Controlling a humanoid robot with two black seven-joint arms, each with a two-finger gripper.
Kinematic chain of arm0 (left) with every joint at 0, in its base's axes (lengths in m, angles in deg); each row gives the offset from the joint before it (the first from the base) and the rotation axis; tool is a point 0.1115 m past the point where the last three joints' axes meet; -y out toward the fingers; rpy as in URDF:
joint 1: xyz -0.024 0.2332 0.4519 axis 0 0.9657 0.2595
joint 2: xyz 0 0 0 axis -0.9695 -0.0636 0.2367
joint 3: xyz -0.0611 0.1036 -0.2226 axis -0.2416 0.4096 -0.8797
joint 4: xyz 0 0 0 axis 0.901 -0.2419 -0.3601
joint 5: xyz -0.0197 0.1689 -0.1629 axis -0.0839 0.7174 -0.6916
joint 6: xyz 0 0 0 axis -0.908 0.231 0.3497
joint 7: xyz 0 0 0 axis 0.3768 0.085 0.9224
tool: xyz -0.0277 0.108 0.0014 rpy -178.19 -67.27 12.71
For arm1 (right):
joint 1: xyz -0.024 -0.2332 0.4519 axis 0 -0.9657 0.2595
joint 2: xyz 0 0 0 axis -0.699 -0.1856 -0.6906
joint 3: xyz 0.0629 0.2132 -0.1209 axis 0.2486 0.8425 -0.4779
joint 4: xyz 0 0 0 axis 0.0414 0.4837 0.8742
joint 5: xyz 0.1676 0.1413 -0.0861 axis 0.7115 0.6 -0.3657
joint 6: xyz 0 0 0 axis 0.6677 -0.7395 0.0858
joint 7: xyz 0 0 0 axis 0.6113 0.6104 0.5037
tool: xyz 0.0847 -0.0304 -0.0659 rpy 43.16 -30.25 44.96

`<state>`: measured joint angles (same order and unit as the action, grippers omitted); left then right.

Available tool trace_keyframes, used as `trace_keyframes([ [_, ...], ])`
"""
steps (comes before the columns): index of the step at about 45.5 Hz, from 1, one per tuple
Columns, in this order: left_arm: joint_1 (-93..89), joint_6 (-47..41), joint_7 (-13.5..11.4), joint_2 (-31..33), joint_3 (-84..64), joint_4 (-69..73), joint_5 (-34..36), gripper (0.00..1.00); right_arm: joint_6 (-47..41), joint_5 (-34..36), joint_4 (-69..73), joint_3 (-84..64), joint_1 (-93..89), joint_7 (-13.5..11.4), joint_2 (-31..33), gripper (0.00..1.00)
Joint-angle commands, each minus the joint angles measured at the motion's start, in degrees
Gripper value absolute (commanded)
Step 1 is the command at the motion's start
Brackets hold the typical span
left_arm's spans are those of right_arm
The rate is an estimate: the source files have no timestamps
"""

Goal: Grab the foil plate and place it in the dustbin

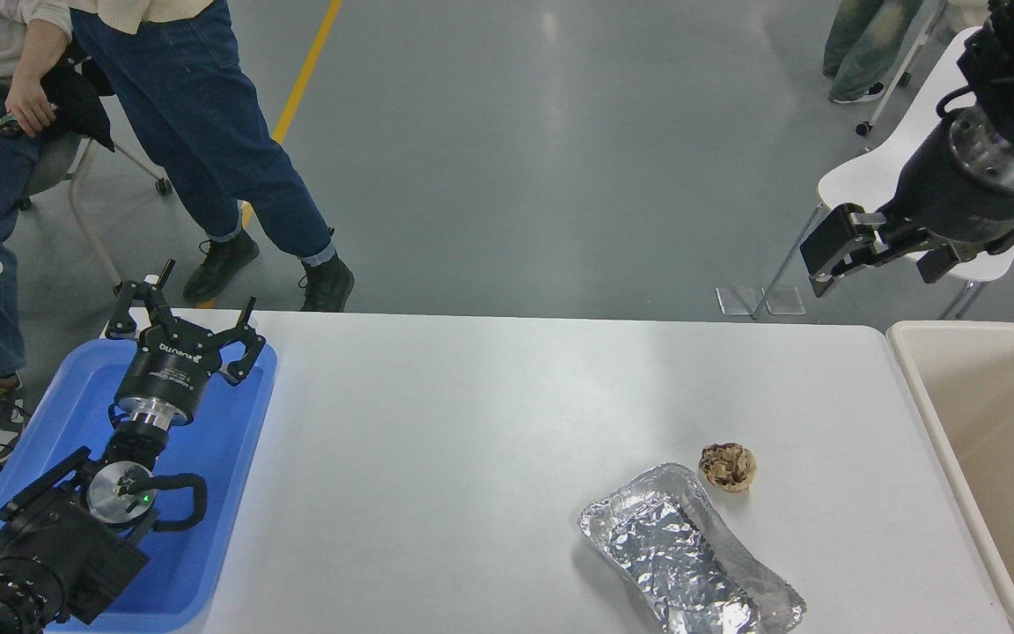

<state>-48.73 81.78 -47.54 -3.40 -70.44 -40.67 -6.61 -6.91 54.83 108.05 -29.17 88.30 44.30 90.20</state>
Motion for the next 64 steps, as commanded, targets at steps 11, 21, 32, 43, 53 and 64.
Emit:
trace_keyframes([
  [11, 0.0, 0.0, 0.0, -0.1, 0.0, 0.0, 0.0, 1.00, 0.0, 0.0, -0.1, 0.0, -1.0, 0.0, -0.2, 1.00],
  [21, -0.1, 0.0, 0.0, 0.0, 0.0, 0.0, 0.0, 1.00, 0.0, 0.0, 0.0, 0.0, -1.0, 0.0, -0.3, 1.00],
  [32, 0.0, -0.1, -0.1, -0.1, 0.0, 0.0, 0.0, 1.00, 0.0, 0.0, 0.0, 0.3, -1.4, 0.0, -0.3, 1.00],
  [43, 0.0, 0.0, -0.1, -0.1, 0.0, 0.0, 0.0, 1.00, 0.0, 0.0, 0.0, 0.5, -3.3, 0.0, -0.3, 1.00],
  [53, 0.1, -0.1, -0.1, -0.1, 0.0, 0.0, 0.0, 1.00, 0.0, 0.0, -0.1, 3.6, -7.3, 0.0, -0.5, 1.00],
  [64, 0.1, -0.1, -0.1, -0.1, 0.0, 0.0, 0.0, 1.00, 0.0, 0.1, -0.2, 5.8, -9.4, 0.0, -0.8, 1.00],
])
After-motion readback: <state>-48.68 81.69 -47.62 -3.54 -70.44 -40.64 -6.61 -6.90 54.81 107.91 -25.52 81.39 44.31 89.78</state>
